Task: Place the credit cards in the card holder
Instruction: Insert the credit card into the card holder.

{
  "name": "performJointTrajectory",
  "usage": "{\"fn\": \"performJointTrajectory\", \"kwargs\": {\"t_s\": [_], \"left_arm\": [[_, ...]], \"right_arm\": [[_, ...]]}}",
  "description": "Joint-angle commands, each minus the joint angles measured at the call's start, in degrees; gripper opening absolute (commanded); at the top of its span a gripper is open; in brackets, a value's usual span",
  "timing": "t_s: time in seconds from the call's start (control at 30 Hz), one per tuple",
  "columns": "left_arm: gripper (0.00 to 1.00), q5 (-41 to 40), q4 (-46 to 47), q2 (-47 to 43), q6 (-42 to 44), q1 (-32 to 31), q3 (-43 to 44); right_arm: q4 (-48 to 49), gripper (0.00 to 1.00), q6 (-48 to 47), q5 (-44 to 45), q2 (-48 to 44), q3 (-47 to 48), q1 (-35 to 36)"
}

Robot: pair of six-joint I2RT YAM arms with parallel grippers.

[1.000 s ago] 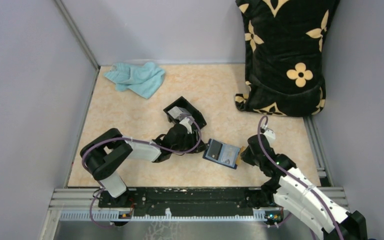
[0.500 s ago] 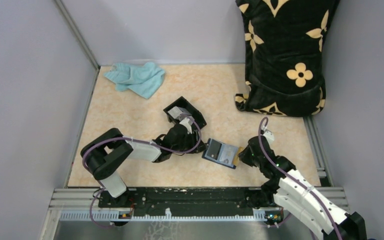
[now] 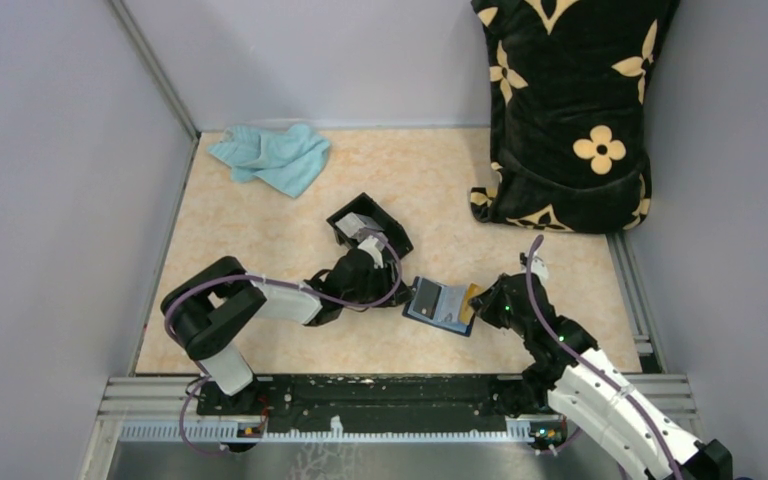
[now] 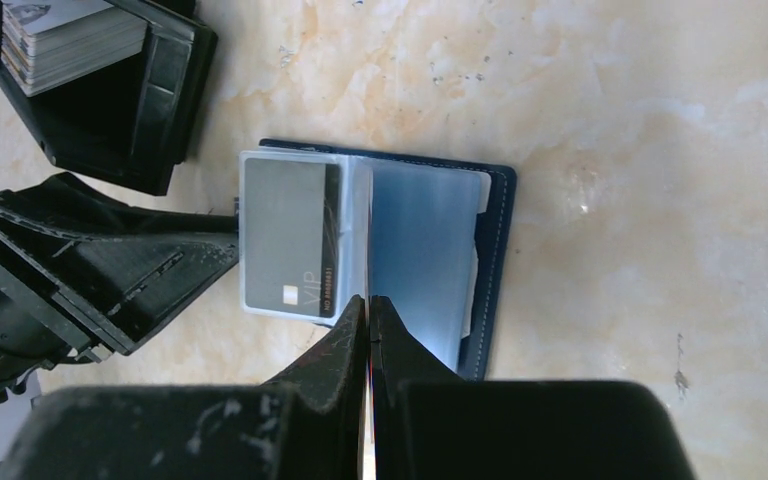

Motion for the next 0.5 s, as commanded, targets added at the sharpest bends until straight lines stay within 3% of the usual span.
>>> {"fn": "performJointTrajectory", "kwargs": {"t_s": [0.0,0.47], "left_arm": [[0.47,-0.8,0.7,-1.0,0.4,-0.4,-1.5],[0.47,-1.0,0.9,-1.5,-0.3,-0.4,-2.9]], "right_arm": [[6.7,0.00,-0.1,-1.8,2.1,1.3,-0.7],[19.0,0.00,-1.0,-7.3,11.1,1.6,-0.7]]}}
